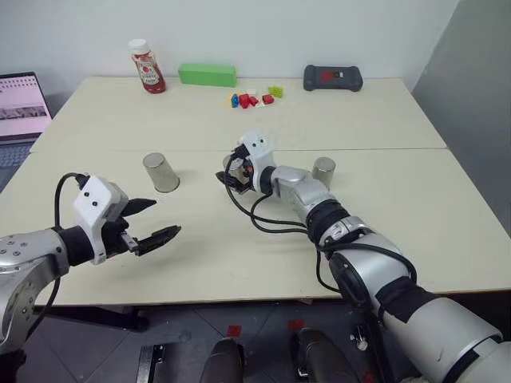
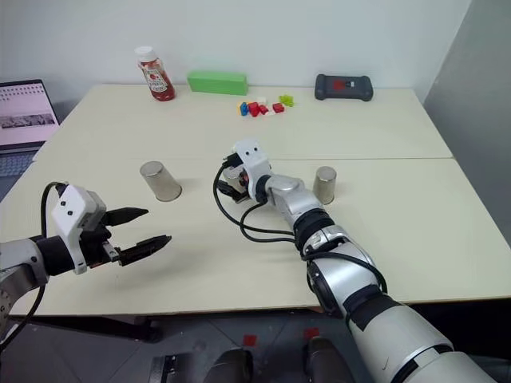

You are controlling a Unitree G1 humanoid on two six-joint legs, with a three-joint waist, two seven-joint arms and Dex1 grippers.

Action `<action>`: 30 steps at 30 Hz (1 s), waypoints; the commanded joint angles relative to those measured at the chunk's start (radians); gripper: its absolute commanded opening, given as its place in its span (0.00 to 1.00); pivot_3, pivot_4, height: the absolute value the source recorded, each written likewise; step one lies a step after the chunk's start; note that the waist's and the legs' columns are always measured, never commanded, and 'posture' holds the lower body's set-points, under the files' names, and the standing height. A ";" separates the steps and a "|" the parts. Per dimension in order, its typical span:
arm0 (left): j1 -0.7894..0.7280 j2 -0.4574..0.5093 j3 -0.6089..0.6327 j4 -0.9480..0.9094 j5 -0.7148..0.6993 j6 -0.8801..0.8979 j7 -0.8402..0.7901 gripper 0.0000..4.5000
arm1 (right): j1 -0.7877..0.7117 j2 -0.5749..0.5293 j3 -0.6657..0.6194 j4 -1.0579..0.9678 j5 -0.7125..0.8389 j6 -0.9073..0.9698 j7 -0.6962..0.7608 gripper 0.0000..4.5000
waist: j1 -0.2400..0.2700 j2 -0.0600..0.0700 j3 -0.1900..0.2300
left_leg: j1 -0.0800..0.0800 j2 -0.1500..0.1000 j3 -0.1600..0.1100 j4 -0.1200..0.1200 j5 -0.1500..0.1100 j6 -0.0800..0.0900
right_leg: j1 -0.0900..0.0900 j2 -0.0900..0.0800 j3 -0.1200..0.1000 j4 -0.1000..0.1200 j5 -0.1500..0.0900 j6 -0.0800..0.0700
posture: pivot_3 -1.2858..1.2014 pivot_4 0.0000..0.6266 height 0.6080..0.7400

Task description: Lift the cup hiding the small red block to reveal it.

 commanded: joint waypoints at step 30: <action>-0.110 0.001 -0.064 0.022 -0.020 0.001 0.002 1.00 | 0.169 -0.223 -0.016 -0.474 -0.056 0.263 0.049 0.53 | 0.002 0.000 0.000 | 0.000 0.000 -0.002 0.001 0.000 0.000 | 0.001 0.000 -0.001 0.001 0.000 0.000 | 0.52 0.24 1.00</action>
